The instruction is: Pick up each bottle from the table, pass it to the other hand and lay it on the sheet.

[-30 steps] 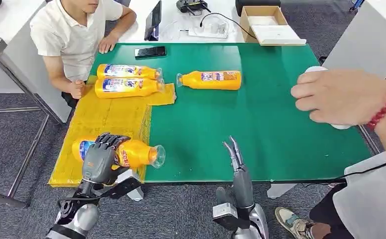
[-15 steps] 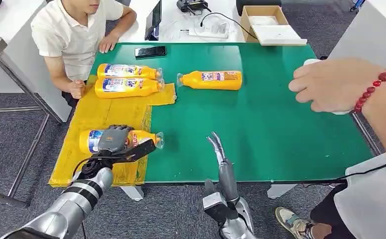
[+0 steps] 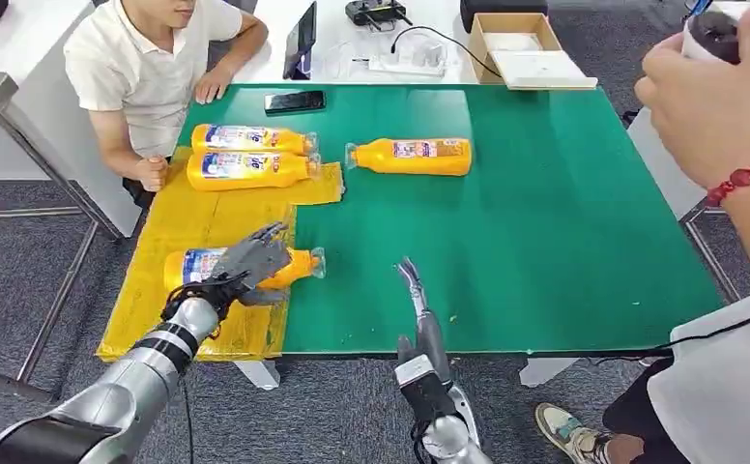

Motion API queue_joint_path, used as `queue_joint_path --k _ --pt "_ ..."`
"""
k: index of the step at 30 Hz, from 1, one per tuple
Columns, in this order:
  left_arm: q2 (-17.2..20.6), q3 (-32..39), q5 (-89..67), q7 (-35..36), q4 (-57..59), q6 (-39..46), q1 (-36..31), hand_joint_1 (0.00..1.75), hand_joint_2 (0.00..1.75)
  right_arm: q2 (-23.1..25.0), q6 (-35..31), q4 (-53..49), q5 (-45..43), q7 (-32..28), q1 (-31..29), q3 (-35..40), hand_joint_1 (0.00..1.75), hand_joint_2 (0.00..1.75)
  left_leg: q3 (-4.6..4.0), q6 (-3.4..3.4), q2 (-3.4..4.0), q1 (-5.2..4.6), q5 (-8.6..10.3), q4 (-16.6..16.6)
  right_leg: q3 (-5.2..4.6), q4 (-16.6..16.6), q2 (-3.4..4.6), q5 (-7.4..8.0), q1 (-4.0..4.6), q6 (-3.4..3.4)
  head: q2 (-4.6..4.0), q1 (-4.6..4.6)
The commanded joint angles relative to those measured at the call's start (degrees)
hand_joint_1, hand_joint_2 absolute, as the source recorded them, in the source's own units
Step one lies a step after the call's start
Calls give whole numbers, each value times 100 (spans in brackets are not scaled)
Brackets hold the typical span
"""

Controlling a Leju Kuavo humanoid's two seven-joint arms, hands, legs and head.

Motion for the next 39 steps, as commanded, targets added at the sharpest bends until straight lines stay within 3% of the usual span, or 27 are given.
queue_joint_path --k 1,14,21,27,28,30,31,32,33,36,39 --pt "-268 1104 1980 -564 -1067 -743 705 0 175 112 62 662 -138 -179 -184 -264 0 0 18 -6 17 3 -9 -6 16 -9 8 -3 5 -7 -2 0" --pt "-165 908 3715 -763 -2839 -175 1402 0 175 124 -28 670 -164 -179 -110 -461 0 0 8 -8 17 8 -11 -3 3 -9 6 -5 10 -9 -2 -2" --pt "-329 689 4694 -968 -5214 80 2562 0 175 49 -140 409 -168 -179 75 -531 0 0 15 -9 17 9 -19 -1 11 -9 2 -13 12 -11 0 0" --pt "-293 519 4980 -985 -5660 101 2909 0 175 -36 -292 168 -93 -179 174 -524 0 0 7 -11 15 7 -22 2 0 -8 -1 -14 10 -11 0 0" --pt "-263 430 5018 -1076 -5859 226 3109 0 175 -170 -575 10 115 -179 218 -407 0 175 -4 -9 7 6 -16 1 -8 -8 -5 -12 8 -8 -2 -2" --pt "-213 231 4650 -1230 -6282 600 3708 0 175 -468 -1287 -141 624 -179 315 -399 0 175 6 -9 20 4 -22 -3 -2 -12 9 -13 7 -8 0 -2" --pt "-172 118 4509 -1238 -6432 756 3960 0 175 -593 -2013 -6 1302 -179 275 -496 0 175 5 -6 20 -1 -19 -7 -5 -12 9 -12 2 -6 -2 -2" --pt "-125 -16 4383 -1292 -6579 919 4218 0 175 -687 -2112 -87 1599 -144 280 -789 0 175 14 -8 22 2 -24 -5 5 -13 7 -17 6 -8 0 -2" --pt "-93 -95 4129 -1338 -6678 1143 4431 0 175 -626 -2324 -200 2427 240 336 -1386 0 175 13 -4 22 -2 -20 -13 3 -20 9 -12 0 -4 0 -2" --pt "-14 -399 3362 -1677 -7085 1788 4932 0 175 -992 -2172 -467 3083 962 285 -1795 0 175 8 -2 15 -5 -24 -8 1 -15 1 -18 -2 -2 -2 -2" --pt "-14 -566 3290 -1696 -7224 1981 4922 0 175 -1089 -1980 -310 3283 1101 113 -1933 0 175 -10 11 9 -6 -27 -1 -14 -13 -4 -14 -2 -1 0 -4"
